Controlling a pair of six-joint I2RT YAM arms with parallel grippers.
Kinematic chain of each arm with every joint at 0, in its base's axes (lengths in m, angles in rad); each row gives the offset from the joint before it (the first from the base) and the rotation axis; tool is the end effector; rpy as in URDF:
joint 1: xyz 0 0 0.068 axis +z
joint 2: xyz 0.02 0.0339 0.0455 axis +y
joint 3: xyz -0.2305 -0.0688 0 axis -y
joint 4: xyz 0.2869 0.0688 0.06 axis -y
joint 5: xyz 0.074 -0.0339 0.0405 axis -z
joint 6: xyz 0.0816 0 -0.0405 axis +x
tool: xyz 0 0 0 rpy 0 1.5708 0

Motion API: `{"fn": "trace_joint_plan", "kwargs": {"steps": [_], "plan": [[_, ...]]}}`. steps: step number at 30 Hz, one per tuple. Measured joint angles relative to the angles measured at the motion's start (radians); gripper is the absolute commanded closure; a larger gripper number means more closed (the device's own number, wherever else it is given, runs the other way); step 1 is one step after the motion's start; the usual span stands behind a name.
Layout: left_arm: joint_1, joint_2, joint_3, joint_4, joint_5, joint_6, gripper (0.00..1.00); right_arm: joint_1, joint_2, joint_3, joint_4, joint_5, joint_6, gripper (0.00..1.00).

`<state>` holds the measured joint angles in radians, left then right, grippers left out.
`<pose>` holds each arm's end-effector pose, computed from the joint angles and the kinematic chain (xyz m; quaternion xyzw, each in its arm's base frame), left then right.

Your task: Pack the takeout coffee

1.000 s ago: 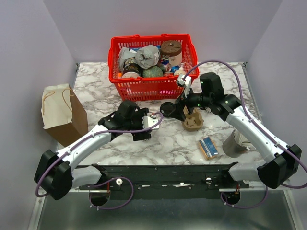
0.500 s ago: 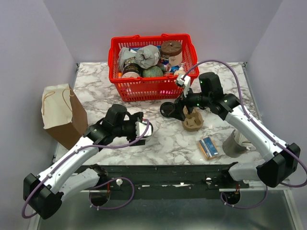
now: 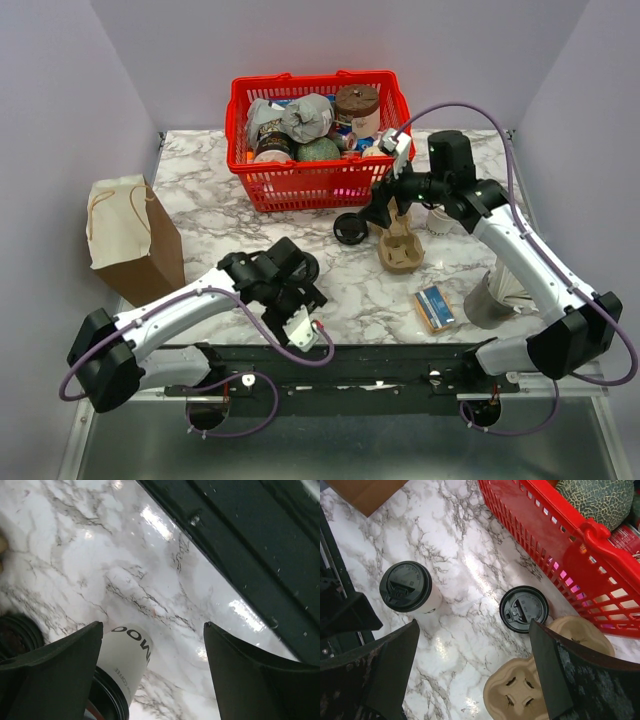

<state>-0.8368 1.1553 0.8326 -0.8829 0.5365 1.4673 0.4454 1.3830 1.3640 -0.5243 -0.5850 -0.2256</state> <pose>0.1496 -0.2281 0.1557 0.8859 0.3416 -0.1935 0.2473 0.3294 0.2072 0.3211 -0.4084 0.7408 0.3012 0.4402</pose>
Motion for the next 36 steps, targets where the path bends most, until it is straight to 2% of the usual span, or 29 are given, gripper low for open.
{"fn": "trace_joint_plan", "kwargs": {"steps": [5, 15, 24, 36], "plan": [[-0.059, 0.100, 0.001, 0.023, -0.100, 0.149, 0.17, -0.016, -0.016, 0.002, 0.005, -0.001, 0.020, 0.00], [-0.076, 0.198, -0.021, 0.119, -0.297, 0.321, 0.17, -0.035, -0.095, -0.030, 0.028, -0.002, 0.041, 0.00], [-0.076, 0.283, -0.033, 0.219, -0.421, 0.354, 0.19, -0.049, -0.097, -0.045, 0.031, -0.002, 0.043, 0.00], [-0.054, 0.373, -0.027, 0.305, -0.566, 0.309, 0.21, -0.061, -0.081, -0.045, 0.049, -0.011, 0.060, 0.00]]}}
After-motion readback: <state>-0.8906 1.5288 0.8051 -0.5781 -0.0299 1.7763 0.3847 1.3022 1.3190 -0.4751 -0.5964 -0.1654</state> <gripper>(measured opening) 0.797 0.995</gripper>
